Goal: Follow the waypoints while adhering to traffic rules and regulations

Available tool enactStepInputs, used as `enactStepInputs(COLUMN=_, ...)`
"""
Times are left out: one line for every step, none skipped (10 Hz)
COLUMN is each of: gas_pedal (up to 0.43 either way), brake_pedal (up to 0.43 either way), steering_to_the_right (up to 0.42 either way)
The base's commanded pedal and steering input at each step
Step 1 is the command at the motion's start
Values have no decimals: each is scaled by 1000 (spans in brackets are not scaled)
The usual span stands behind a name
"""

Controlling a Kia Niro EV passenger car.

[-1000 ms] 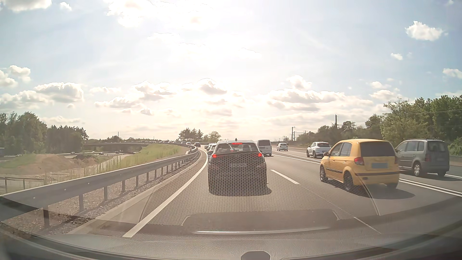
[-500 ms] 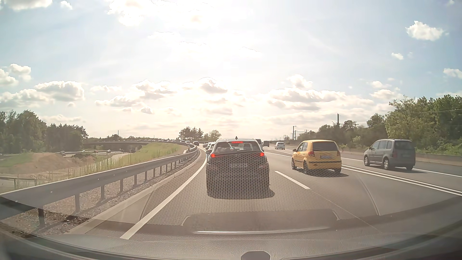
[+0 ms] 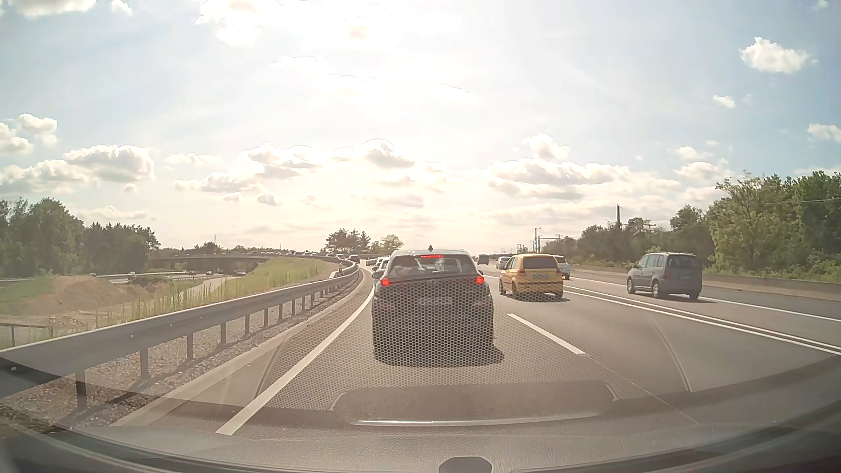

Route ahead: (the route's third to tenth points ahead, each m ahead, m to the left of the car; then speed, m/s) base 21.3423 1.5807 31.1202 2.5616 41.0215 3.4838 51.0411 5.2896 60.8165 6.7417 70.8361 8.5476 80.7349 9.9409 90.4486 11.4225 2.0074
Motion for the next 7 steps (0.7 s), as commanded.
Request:
enactStepInputs(gas_pedal=0, brake_pedal=134, steering_to_the_right=-4)
enactStepInputs(gas_pedal=0, brake_pedal=122, steering_to_the_right=-3)
enactStepInputs(gas_pedal=0, brake_pedal=85, steering_to_the_right=-3)
enactStepInputs(gas_pedal=0, brake_pedal=43, steering_to_the_right=-3)
enactStepInputs(gas_pedal=0, brake_pedal=18, steering_to_the_right=-3)
enactStepInputs(gas_pedal=0, brake_pedal=0, steering_to_the_right=-3)
enactStepInputs(gas_pedal=0, brake_pedal=0, steering_to_the_right=-3)
